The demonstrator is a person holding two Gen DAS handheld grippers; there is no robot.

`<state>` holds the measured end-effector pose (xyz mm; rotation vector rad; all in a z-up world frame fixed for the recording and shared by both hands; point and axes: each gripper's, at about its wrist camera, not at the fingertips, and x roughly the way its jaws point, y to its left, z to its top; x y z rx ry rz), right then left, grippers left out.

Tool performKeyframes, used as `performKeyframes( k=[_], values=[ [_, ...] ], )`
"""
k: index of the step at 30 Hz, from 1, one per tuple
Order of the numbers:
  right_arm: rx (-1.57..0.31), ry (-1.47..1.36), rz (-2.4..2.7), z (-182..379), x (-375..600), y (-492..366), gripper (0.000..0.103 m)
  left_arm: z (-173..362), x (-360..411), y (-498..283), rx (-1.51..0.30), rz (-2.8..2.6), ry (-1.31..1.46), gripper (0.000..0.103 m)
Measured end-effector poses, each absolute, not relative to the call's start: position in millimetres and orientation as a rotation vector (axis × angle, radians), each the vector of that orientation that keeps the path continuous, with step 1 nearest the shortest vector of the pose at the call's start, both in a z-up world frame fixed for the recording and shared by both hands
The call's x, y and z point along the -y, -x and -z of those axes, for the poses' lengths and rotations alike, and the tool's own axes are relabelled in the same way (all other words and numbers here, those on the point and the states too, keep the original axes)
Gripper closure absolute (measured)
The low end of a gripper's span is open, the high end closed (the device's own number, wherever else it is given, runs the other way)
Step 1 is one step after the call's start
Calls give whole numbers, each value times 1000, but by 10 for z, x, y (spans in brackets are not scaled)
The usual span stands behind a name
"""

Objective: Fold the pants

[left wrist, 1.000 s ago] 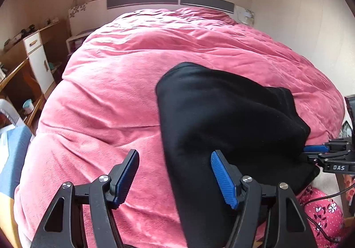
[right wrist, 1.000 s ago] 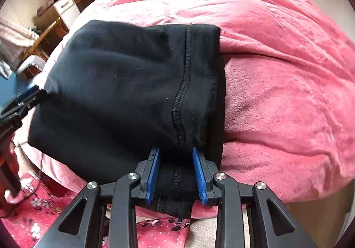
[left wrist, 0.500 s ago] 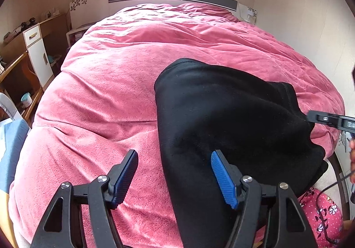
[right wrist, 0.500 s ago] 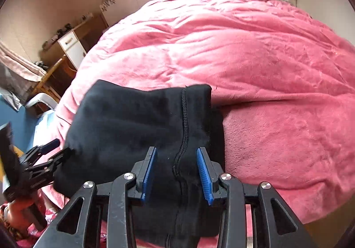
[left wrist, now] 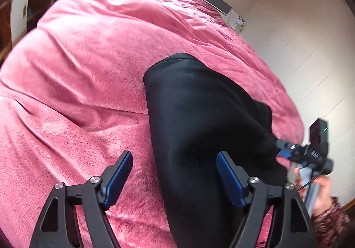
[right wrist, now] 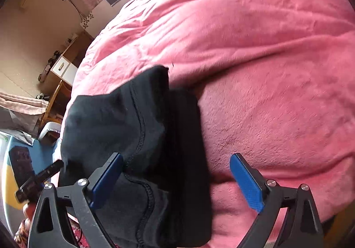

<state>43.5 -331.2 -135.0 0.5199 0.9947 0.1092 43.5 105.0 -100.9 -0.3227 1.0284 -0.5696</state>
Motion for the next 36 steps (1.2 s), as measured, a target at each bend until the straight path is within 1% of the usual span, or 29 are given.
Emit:
performKeyframes(
  k=[7, 10, 11, 15, 16, 17, 18, 19, 20, 22, 24, 26, 29, 32, 36],
  values=[
    [-1027, -615, -179, 1629, 3347, -579, 5, 1213, -981, -615, -1111, 704, 420, 23],
    [-1034, -606, -207, 1700, 3310, -594, 2, 1289, -844, -580, -1148, 766, 396, 21],
    [-1035, -598, -216, 1714, 3288, -598, 1, 1310, -809, -578, -1150, 779, 385, 19],
    [-1037, -579, -240, 1777, 3175, -664, 0, 1380, -725, -560, -1141, 790, 399, 18],
    [-1038, -578, -245, 1784, 3146, -687, 4, 1394, -716, -555, -1143, 785, 409, 18],
    [-1041, -584, -268, 1786, 3111, -698, 13, 1401, -710, -545, -1142, 780, 413, 18],
    [-1043, -597, -292, 1796, 3091, -709, 20, 1401, -696, -535, -1139, 776, 415, 18],
    [-1047, -611, -304, 1810, 3081, -712, 21, 1403, -676, -525, -1138, 775, 410, 18],
    [-1043, -609, -301, 1820, 3063, -713, 22, 1405, -647, -498, -1135, 779, 399, 24],
    [-1042, -612, -301, 1836, 3043, -723, 25, 1393, -638, -443, -1129, 788, 387, 30],
    [-1035, -616, -308, 1823, 3032, -714, 30, 1354, -641, -410, -1117, 782, 379, 35],
    [-1019, -602, -317, 1788, 3008, -686, 39, 1269, -618, -361, -1091, 774, 344, 42],
    [-1001, -560, -311, 1713, 2937, -671, 43, 1139, -573, -263, -1042, 775, 302, 50],
    [-981, -515, -301, 1600, 2861, -682, 47, 974, -566, -172, -997, 779, 267, 53],
    [-935, -473, -312, 1392, 2754, -691, 52, 834, -599, -127, -954, 775, 240, 54]
  ],
)
